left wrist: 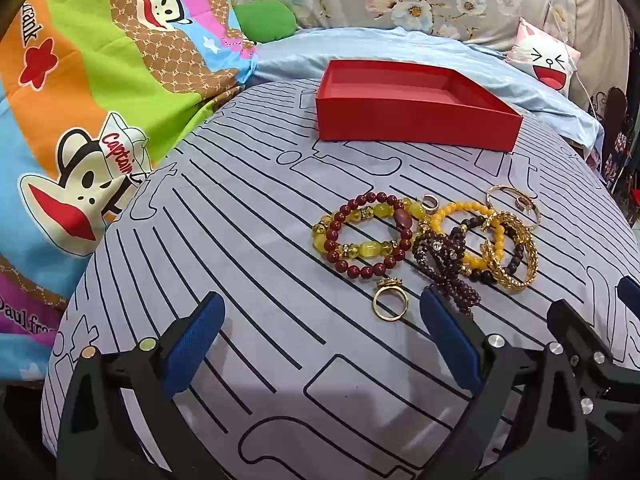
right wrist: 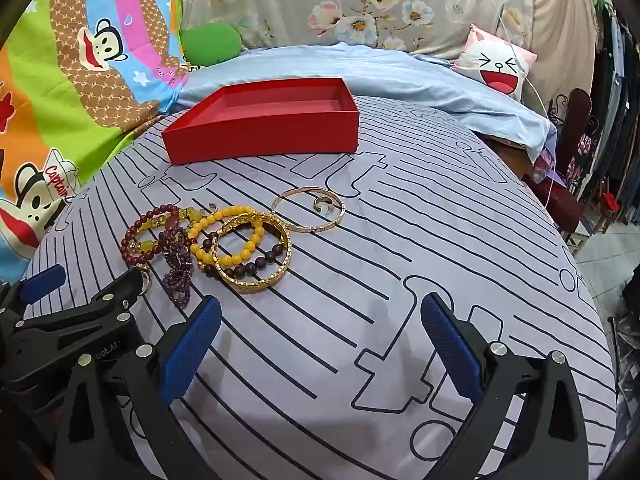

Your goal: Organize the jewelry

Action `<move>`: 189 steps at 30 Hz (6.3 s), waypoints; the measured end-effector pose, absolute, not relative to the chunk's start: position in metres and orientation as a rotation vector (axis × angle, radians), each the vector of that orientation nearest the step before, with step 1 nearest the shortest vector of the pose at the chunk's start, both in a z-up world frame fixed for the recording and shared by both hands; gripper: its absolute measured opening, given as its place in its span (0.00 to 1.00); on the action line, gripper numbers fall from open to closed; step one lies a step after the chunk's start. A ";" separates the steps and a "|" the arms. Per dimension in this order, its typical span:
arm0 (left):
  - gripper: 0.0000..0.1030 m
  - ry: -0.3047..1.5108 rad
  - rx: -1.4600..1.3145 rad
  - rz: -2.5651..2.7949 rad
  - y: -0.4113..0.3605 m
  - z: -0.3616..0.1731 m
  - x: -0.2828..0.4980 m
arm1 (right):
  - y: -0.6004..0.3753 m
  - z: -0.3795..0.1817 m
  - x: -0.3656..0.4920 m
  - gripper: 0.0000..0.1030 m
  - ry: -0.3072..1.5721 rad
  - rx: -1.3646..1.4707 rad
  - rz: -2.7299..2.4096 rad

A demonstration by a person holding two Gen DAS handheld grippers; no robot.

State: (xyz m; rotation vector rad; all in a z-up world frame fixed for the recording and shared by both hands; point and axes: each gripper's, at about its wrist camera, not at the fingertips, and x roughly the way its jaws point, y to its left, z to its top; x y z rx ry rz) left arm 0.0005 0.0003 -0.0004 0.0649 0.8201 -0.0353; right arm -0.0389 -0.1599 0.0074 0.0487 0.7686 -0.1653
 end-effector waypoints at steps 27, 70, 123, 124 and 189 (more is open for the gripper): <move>0.91 0.808 0.070 -0.032 0.000 0.000 0.000 | -0.161 0.008 -0.039 0.94 0.768 0.056 -0.168; 0.91 0.805 0.070 -0.032 0.001 0.000 0.000 | -0.161 0.008 -0.039 0.94 0.769 0.056 -0.167; 0.92 0.825 -0.020 -0.048 0.038 0.002 0.009 | -0.142 -0.001 0.011 0.81 0.842 0.063 -0.047; 0.92 0.825 -0.020 -0.053 0.038 0.002 0.009 | -0.141 -0.002 0.012 0.79 0.845 0.065 -0.041; 0.09 0.830 -0.007 -0.319 -0.039 0.016 0.000 | -0.193 0.015 -0.026 0.52 0.820 0.176 -0.087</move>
